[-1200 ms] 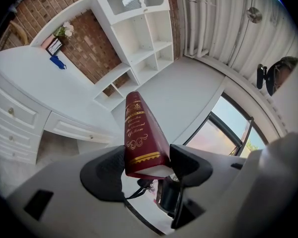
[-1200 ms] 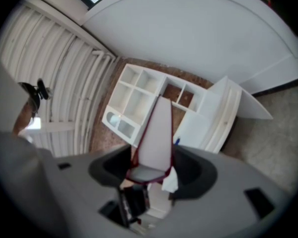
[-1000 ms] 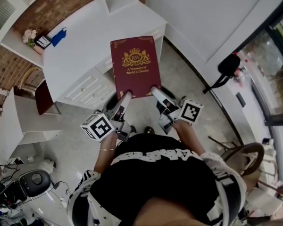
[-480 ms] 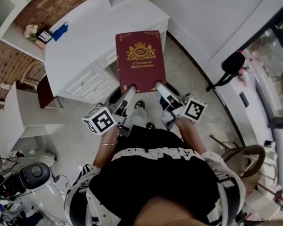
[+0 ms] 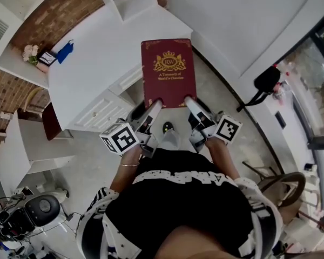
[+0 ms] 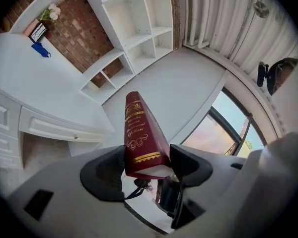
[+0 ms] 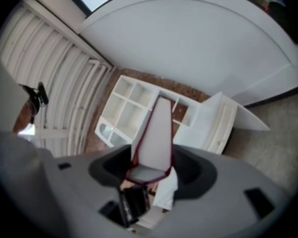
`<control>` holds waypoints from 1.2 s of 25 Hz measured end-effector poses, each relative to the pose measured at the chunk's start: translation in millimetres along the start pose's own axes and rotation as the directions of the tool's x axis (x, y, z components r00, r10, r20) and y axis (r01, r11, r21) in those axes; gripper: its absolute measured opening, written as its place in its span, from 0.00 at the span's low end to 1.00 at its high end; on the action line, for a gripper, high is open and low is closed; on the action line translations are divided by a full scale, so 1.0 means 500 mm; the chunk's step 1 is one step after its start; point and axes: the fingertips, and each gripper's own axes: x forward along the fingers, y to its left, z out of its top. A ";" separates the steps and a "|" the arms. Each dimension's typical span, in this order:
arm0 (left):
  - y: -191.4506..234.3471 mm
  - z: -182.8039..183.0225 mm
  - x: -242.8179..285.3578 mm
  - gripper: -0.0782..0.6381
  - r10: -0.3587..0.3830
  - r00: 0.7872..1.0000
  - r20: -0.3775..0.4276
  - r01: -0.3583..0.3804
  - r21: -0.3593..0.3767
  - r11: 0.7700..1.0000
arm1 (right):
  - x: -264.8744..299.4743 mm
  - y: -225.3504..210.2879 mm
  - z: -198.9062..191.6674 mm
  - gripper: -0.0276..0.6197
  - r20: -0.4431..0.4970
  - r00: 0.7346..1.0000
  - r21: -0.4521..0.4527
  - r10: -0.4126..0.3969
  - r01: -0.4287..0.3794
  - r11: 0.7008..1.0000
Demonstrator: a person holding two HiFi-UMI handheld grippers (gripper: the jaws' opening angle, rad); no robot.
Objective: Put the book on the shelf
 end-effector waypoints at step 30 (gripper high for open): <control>0.173 0.210 0.170 0.53 0.029 0.999 0.039 -0.026 -0.072 0.997 | 0.288 -0.105 0.131 0.47 -0.082 0.995 -0.018 -0.055 0.054 0.998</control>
